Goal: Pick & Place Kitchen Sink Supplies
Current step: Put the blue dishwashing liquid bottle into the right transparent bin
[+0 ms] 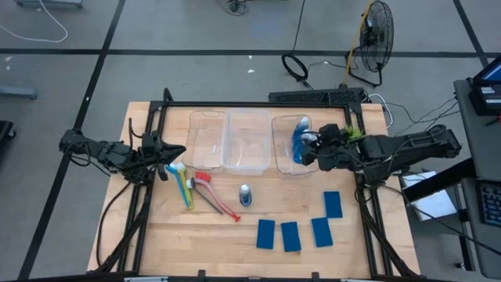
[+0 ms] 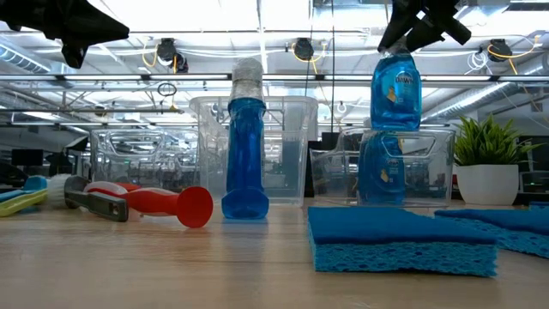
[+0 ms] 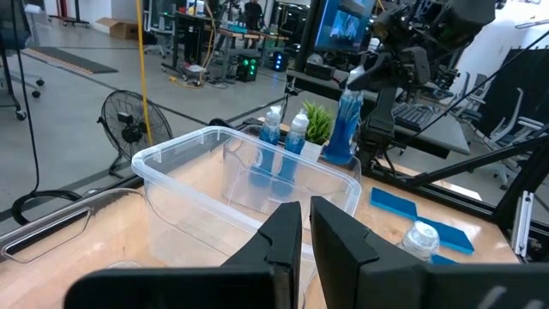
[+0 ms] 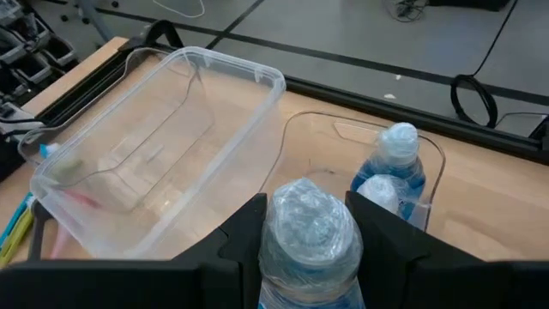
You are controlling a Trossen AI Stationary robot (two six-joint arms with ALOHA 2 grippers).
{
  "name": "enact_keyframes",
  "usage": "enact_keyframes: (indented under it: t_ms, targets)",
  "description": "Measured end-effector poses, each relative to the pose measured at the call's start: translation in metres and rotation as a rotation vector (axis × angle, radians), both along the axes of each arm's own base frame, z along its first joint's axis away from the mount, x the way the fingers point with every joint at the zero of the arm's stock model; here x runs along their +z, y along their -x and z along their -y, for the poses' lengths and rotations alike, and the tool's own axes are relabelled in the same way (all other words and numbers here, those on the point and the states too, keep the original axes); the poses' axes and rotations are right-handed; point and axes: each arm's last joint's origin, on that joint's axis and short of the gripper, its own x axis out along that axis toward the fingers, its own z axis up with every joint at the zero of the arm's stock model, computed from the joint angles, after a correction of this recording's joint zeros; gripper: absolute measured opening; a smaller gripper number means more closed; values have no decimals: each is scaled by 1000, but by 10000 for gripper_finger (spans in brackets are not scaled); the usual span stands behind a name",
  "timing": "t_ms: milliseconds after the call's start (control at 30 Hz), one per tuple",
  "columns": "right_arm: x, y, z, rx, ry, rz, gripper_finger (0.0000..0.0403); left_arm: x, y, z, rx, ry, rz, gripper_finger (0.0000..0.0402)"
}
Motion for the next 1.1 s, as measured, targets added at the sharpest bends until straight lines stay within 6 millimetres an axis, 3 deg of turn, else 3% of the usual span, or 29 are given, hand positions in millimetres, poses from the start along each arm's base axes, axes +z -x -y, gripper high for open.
enact_keyframes:
  t_ms: [133, 533, 1100]
  targets:
    - [-7, -2, 3, -17, 9, -17, 125, 0, 0, 0, 0, 0, 0, 33]
    - [-61, -9, 11, -29, 27, -32, 125, 0, 0, 0, 0, -1, 0, 33]
    - [-82, -9, 12, 64, 156, -137, 125, 0, 0, 0, 2, -1, -1, 33]
